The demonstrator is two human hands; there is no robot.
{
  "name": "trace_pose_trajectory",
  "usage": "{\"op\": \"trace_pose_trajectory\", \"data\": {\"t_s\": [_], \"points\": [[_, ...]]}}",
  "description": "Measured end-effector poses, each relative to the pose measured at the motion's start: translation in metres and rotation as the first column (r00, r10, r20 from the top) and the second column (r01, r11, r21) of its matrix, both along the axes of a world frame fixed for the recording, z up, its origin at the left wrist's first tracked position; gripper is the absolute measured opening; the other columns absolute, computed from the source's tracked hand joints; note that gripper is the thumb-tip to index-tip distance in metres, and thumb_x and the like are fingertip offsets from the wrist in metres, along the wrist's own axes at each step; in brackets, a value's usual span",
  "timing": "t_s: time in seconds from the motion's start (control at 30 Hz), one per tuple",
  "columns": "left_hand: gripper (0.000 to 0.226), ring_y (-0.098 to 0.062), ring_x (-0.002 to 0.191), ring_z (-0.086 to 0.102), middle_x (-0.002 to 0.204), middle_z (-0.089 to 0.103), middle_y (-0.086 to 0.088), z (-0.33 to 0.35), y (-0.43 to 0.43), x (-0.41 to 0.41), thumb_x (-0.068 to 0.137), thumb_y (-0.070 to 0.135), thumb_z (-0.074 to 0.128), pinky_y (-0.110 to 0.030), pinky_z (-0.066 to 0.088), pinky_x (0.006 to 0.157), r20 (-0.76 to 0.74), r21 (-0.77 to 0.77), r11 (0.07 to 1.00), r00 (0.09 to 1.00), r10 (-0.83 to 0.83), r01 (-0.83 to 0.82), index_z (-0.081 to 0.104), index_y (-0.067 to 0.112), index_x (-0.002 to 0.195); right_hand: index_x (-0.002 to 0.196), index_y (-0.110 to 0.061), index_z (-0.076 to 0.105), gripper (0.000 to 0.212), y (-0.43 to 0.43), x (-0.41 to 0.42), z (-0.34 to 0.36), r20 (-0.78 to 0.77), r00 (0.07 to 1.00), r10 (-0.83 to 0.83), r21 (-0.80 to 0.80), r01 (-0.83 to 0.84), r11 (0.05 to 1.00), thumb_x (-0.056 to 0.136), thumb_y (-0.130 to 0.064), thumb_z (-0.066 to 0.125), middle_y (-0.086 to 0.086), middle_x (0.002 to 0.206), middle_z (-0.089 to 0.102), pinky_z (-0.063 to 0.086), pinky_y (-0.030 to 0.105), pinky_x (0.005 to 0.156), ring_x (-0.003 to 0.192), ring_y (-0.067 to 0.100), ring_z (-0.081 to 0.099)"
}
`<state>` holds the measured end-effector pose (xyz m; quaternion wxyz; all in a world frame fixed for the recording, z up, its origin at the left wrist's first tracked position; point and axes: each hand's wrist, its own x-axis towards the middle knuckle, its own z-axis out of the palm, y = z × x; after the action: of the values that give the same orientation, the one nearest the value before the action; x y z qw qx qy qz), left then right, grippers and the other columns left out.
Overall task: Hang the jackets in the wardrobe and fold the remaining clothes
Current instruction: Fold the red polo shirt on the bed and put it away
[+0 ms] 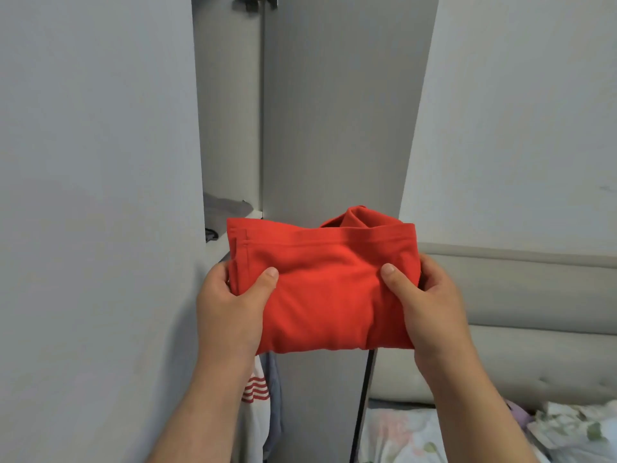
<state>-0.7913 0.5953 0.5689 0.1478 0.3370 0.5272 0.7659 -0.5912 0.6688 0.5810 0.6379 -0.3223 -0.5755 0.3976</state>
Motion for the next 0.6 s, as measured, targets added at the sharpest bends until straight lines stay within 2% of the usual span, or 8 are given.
{"op": "trace_pose_trajectory", "data": {"t_s": [0.13,0.27,0.33,0.43,0.53,0.6], "points": [[0.036,-0.006,0.079,0.070,0.089,0.073,0.017,0.003,0.044,-0.006,0.055,0.056,0.072,-0.044,0.059,0.078,-0.046,0.008,0.998,0.997,0.068,-0.067,0.067,0.044,0.089,0.098,-0.028,0.073,0.018,0.056,-0.012,-0.002,0.003,0.998,0.061,0.044,-0.061,0.997,0.088,-0.013,0.072,-0.009,0.091,0.076,0.050,0.026,0.073,0.085,0.008,0.070],[0.030,-0.006,0.081,0.070,0.090,0.073,0.016,0.004,0.081,-0.015,0.061,0.050,0.073,-0.039,0.057,0.077,-0.074,0.022,0.992,0.989,0.125,-0.124,0.067,0.045,0.089,0.096,-0.039,0.072,0.025,0.103,-0.029,-0.003,0.014,0.992,0.126,0.060,-0.127,0.990,0.088,-0.015,0.071,-0.011,0.092,0.075,0.051,0.024,0.072,0.085,0.009,0.070],[0.029,-0.005,0.080,0.070,0.090,0.073,0.016,0.004,0.094,-0.022,0.061,0.048,0.073,-0.034,0.055,0.075,-0.078,0.023,0.988,0.985,0.153,-0.151,0.068,0.044,0.090,0.101,-0.036,0.071,0.020,0.122,-0.039,-0.002,0.038,0.984,0.171,0.064,-0.174,0.983,0.086,-0.022,0.072,-0.011,0.094,0.075,0.050,0.026,0.074,0.086,0.007,0.070],[0.027,-0.004,0.080,0.070,0.090,0.073,0.016,0.005,0.111,-0.037,0.065,0.043,0.074,-0.033,0.055,0.074,-0.082,0.018,0.980,0.977,0.197,-0.196,0.068,0.042,0.091,0.107,-0.034,0.070,0.029,0.146,-0.058,-0.002,0.064,0.972,0.228,0.065,-0.232,0.970,0.079,-0.036,0.065,-0.015,0.100,0.074,0.050,0.025,0.076,0.092,0.003,0.069],[0.026,-0.003,0.078,0.069,0.088,0.073,0.016,0.005,0.122,-0.047,0.066,0.042,0.074,-0.034,0.055,0.073,-0.075,0.016,0.973,0.970,0.230,-0.229,0.066,0.042,0.090,0.105,-0.036,0.072,0.026,0.161,-0.071,0.000,0.038,0.956,0.291,0.083,-0.293,0.953,0.082,-0.028,0.064,-0.014,0.105,0.074,0.053,0.017,0.078,0.098,0.004,0.068],[0.024,-0.001,0.076,0.068,0.087,0.072,0.018,0.006,0.130,-0.055,0.071,0.040,0.078,-0.032,0.053,0.071,-0.082,0.030,0.969,0.965,0.249,-0.247,0.066,0.042,0.091,0.104,-0.039,0.073,0.030,0.172,-0.081,0.005,0.034,0.951,0.307,0.089,-0.309,0.947,0.082,-0.024,0.060,-0.012,0.107,0.074,0.052,0.017,0.081,0.100,0.005,0.068]]}}
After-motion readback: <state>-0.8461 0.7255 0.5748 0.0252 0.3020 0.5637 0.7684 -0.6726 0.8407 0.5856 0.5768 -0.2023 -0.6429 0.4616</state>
